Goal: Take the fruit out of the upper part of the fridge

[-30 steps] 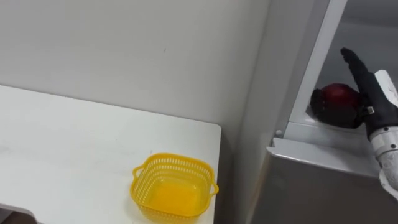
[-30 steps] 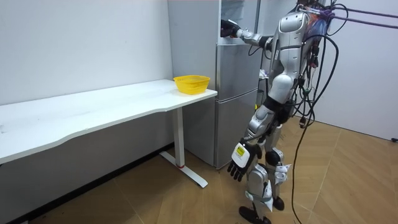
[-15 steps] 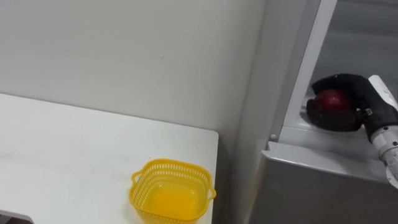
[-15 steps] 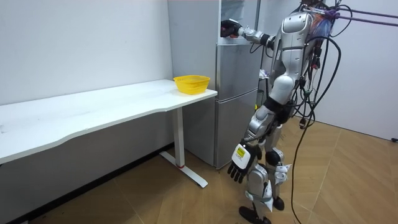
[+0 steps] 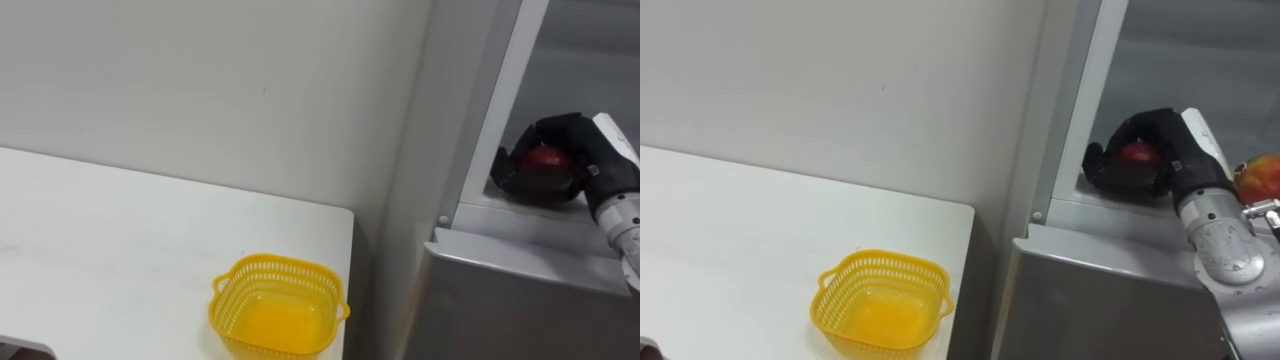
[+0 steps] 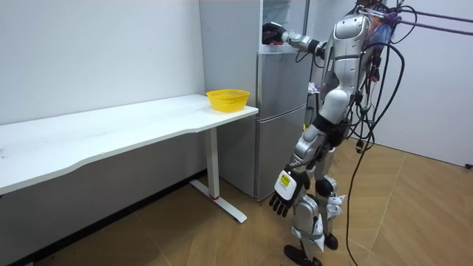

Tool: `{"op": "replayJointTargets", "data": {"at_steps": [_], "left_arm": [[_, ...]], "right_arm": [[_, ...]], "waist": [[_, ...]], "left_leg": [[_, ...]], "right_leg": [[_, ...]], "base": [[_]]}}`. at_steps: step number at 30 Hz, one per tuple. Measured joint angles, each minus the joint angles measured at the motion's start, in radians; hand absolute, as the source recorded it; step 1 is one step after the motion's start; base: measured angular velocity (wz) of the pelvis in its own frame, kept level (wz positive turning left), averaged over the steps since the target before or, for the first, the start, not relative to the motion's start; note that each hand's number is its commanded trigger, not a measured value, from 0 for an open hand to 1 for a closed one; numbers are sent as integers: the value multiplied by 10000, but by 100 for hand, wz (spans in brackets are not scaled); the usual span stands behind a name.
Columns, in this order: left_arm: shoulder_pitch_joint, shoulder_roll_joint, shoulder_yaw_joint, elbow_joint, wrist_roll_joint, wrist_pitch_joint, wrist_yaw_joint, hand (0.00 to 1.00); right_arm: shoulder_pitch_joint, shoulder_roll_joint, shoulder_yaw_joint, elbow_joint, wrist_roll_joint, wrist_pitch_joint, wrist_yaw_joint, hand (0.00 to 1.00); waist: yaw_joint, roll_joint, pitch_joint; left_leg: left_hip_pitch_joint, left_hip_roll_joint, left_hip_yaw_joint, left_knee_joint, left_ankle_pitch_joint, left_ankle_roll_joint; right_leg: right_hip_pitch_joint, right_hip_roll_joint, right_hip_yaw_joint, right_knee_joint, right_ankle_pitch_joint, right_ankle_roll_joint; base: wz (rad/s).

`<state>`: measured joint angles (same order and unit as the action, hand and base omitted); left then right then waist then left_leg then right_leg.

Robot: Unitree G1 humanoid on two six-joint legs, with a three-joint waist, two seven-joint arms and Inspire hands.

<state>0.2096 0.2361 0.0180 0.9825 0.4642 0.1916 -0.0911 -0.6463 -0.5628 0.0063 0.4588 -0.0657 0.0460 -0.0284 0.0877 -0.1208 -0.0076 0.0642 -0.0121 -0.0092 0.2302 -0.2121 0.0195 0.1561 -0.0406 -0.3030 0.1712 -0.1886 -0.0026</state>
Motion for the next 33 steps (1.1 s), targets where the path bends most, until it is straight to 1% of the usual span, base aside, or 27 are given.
{"op": "replayJointTargets", "data": {"at_steps": [9, 13, 15, 17, 18, 19, 21, 22, 23, 24, 26, 28, 29, 33], "left_arm": [[-26, 3, -10, -116, 5, -8, 12, 0], [-17, 2, -9, -106, 21, -6, 115, 0], [-19, 3, -7, -107, 11, -11, 244, 0], [-14, 1, 7, -71, -3, -19, 380, 0], [-16, 0, 8, -62, -3, -22, 408, 0], [-36, -2, 7, -57, 24, -42, 427, 0], [-48, -25, -7, -52, 37, -130, 431, 0], [-46, -24, -19, -44, -17, -200, 432, 0], [-53, -25, -31, -36, -21, -239, 433, 0], [-54, -28, -46, -36, -17, -262, 434, 0], [-25, -79, -87, -35, -13, -314, 500, 0], [38, -131, -94, -25, -17, -315, 668, 0], [41, -128, -89, 15, -18, -323, 696, 0], [11, -178, 40, 249, -11, -461, 725, 0]], "right_arm": [[14, 2, 15, -14, 443, -11, -58, 100], [32, 6, 67, -47, 689, -3, -364, 100], [171, 11, 80, -370, 734, 109, -551, 100], [514, 135, 101, -1152, 608, 129, -878, 100], [571, 198, 101, -1330, 557, 127, -972, 100], [706, 293, 93, -1677, 527, 104, -1181, 100], [931, 334, 91, -2134, 633, 61, -1433, 100], [1089, 452, 76, -2458, 620, 58, -1665, 100], [1280, 587, 77, -2846, 602, 39, -1902, 100], [1387, 630, 77, -3019, 600, -23, -1991, 100], [1852, 691, 77, -3665, 593, -78, -2348, 100], [2102, 802, 76, -4012, 484, -111, -2625, 100], [2305, 904, 58, -4266, 184, -110, -2812, 100], [2802, 960, -125, -5103, -568, -109, -3290, 100]], "waist": [[7, -2, 1], [6, 1, 3], [18, 2, 4], [53, 64, 39], [52, 87, 54], [3, 144, 88], [-31, 238, 94], [-52, 280, 94], [-91, 340, 88], [-110, 374, 88], [-197, 527, 20], [-256, 603, -7], [-305, 622, -12], [-300, 655, -17]], "left_leg": [[-2, 3, 50, 17, 0, -1], [16, 5, 118, 7, 0, -1], [13, 16, 161, -19, 1, -1], [3, 67, 333, -56, 1, -2], [-2, 63, 376, -66, 1, -2], [-23, 67, 383, -67, 2, -2], [-23, 59, 379, -82, 1, -1], [-22, 58, 373, -93, 2, -1], [-26, 60, 357, -104, 2, -2], [-27, 61, 355, -104, 2, -2], [-33, 57, 363, -109, 3, -2], [-26, 57, 371, -97, 6, -3], [-25, 61, 372, -91, 9, -8], [-97, 72, 459, -98, 10, -10]], "right_leg": [[-17, 13, -16, 6, 5, -8], [-7, 9, 7, 10, 5, -9], [-25, 12, 60, 10, 5, -9], [-110, 44, 252, 12, 26, -32], [-135, 52, 271, 13, 41, -38], [-158, 59, 256, 9, 58, -39], [-168, 54, 260, 7, 60, -37], [-169, 55, 273, 3, 60, -36], [-178, 60, 272, -5, 60, -36], [-178, 61, 266, -7, 59, -36], [-213, 60, 277, -9, 59, -36], [-229, 62, 306, -9, 59, -35], [-246, 70, 315, -9, 59, -35], [-345, 77, 412, -3, 58, -36]], "base": [[0], [0], [-5], [-19], [-15], [-7], [0], [0], [0], [0], [0], [0], [0], [-6]]}}
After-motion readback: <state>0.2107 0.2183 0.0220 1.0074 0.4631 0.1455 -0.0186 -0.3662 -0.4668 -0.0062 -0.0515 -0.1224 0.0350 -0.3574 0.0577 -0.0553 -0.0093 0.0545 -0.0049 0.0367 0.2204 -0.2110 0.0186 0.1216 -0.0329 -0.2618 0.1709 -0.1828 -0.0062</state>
